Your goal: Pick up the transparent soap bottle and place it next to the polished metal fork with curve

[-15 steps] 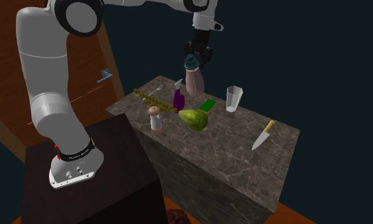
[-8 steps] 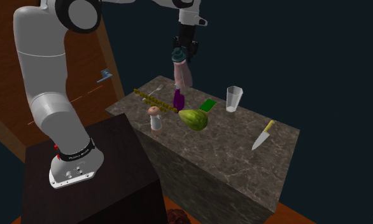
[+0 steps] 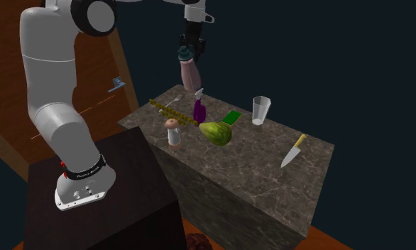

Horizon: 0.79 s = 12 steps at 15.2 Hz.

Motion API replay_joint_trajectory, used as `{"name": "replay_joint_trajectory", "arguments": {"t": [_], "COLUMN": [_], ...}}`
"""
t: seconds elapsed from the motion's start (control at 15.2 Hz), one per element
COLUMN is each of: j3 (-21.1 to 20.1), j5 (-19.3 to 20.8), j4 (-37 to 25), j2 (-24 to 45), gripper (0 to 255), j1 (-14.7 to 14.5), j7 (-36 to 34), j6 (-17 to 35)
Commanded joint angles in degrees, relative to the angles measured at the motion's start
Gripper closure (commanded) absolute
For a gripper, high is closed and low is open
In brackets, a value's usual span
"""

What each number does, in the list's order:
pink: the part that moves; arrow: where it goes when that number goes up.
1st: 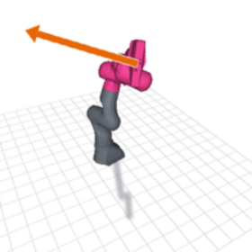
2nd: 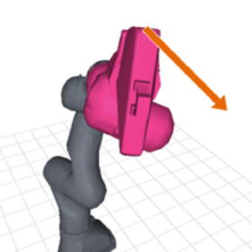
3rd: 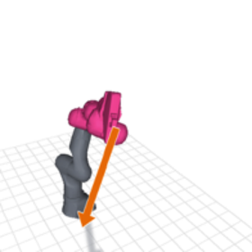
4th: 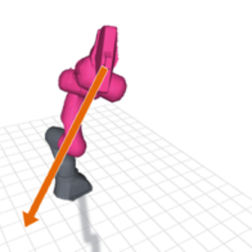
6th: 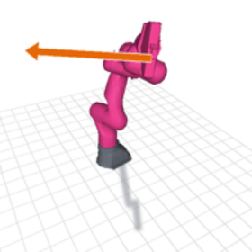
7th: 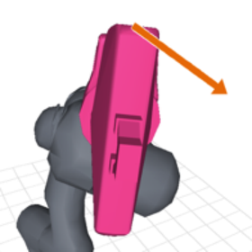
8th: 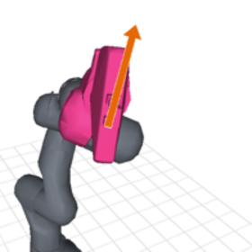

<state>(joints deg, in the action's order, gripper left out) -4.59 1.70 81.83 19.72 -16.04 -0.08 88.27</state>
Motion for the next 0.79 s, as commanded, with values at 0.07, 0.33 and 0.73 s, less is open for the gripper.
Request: {"name": "replay_joint_trajectory", "arguments": {"t": [0.07,0.33,0.73], "j3": [-1.3,-2.8,-4.6], "j5": [-0.2,-0.4,0.0], "j4": [-2.5,-7.6,-19.6], "j2": [2.0,5.4,13.1], "gripper": [255,255,255], "j1": [-2.6,-6.0,-11.6], "j7": [-3.9,-8.5,-15.3], "j6": [-0.6,-2.2,-6.3]}}
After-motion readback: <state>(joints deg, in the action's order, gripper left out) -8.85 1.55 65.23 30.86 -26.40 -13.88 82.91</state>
